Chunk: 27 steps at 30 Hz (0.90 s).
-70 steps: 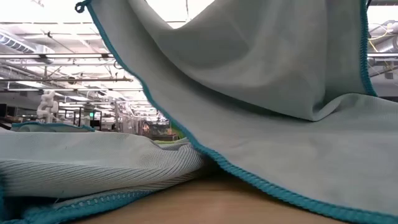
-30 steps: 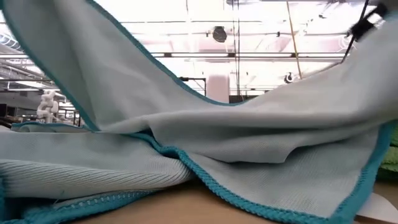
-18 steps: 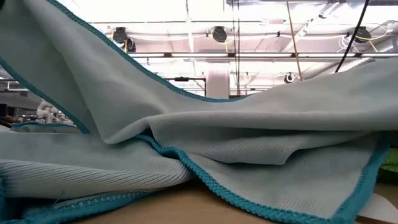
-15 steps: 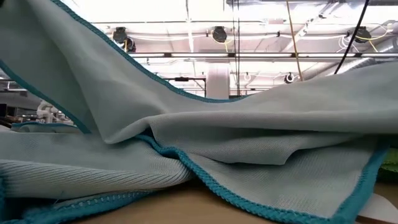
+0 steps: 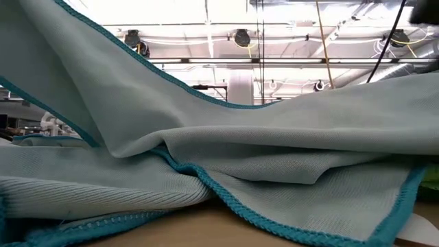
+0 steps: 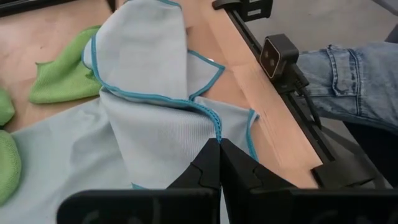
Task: Fold microfiber towels
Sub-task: Fold the right blue microfiber towel
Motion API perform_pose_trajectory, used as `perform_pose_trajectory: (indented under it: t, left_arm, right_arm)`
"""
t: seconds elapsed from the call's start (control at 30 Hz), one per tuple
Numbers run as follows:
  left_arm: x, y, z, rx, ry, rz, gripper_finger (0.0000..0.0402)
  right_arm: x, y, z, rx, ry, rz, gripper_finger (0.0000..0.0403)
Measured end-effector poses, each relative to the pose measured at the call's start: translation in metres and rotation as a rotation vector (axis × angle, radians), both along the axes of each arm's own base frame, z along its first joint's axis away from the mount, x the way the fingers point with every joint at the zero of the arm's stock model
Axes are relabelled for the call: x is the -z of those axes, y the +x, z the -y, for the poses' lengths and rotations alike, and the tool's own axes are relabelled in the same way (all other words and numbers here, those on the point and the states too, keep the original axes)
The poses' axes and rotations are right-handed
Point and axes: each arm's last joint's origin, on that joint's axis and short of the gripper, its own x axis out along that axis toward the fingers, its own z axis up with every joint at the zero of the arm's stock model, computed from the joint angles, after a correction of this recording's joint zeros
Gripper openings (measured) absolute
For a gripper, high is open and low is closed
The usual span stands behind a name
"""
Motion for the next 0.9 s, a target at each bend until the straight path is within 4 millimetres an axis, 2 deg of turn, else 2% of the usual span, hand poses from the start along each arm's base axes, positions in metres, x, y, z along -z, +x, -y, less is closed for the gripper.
perform_pose_trajectory:
  t: [0.17, 0.33, 0.6, 0.77, 0.9]
  left_arm:
    - [-0.001, 0.001, 0.000, 0.002, -0.006, 0.010, 0.0003]
    - [-0.001, 0.001, 0.001, 0.010, 0.005, 0.013, 0.0003]
    - [-0.001, 0.001, 0.001, 0.013, 0.006, 0.016, 0.0003]
    - [-0.001, 0.000, 0.001, 0.013, 0.010, 0.013, 0.0003]
    - [-0.001, 0.000, 0.001, 0.017, 0.010, 0.013, 0.0003]
  right_arm:
    - [-0.003, 0.007, 0.004, -0.045, -0.159, 0.077, 0.0200]
    - [-0.005, 0.016, 0.008, -0.076, -0.190, 0.087, 0.0200]
    - [-0.019, 0.040, 0.003, -0.189, -0.203, 0.243, 0.0200]
    - [-0.031, 0.047, -0.009, -0.327, -0.106, 0.344, 0.0200]
    - [-0.036, 0.044, -0.019, -0.378, -0.020, 0.389, 0.0200]
